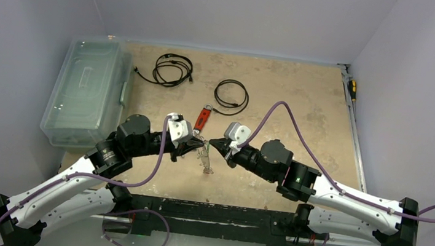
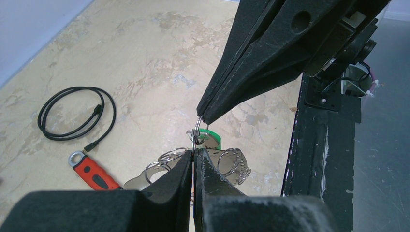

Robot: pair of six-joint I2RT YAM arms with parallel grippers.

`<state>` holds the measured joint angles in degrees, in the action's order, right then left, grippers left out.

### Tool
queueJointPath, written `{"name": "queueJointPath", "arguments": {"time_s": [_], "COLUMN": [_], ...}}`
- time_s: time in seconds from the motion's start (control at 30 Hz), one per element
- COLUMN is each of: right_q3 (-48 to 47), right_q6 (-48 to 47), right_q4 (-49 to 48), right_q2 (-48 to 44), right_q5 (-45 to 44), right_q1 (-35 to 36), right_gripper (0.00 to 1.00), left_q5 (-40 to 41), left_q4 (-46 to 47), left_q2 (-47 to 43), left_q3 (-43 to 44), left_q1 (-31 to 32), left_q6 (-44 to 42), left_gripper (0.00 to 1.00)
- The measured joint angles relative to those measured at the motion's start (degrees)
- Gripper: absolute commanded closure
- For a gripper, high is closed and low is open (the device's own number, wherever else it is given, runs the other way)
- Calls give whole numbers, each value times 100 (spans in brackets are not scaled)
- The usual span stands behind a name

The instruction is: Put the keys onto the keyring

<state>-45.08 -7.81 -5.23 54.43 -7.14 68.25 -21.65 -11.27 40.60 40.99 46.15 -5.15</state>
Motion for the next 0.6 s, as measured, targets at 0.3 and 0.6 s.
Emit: {"name": "queueJointPath", "arguments": {"time_s": [0.3,0.6], "right_q3": [-4,-35], "right_q6": [-17,-15], "right_q4": [-7,-17], "right_q2": [85,118], "right_q5": [-87,-105], "right_q1": [0,0], "right_gripper": [100,100], "left_q5": [0,2], "left_q4": [2,2], "left_q2": [0,0], "left_q3": [0,0], "left_q1": [0,0], "left_q6": [0,0], "left_gripper": [100,100]}}
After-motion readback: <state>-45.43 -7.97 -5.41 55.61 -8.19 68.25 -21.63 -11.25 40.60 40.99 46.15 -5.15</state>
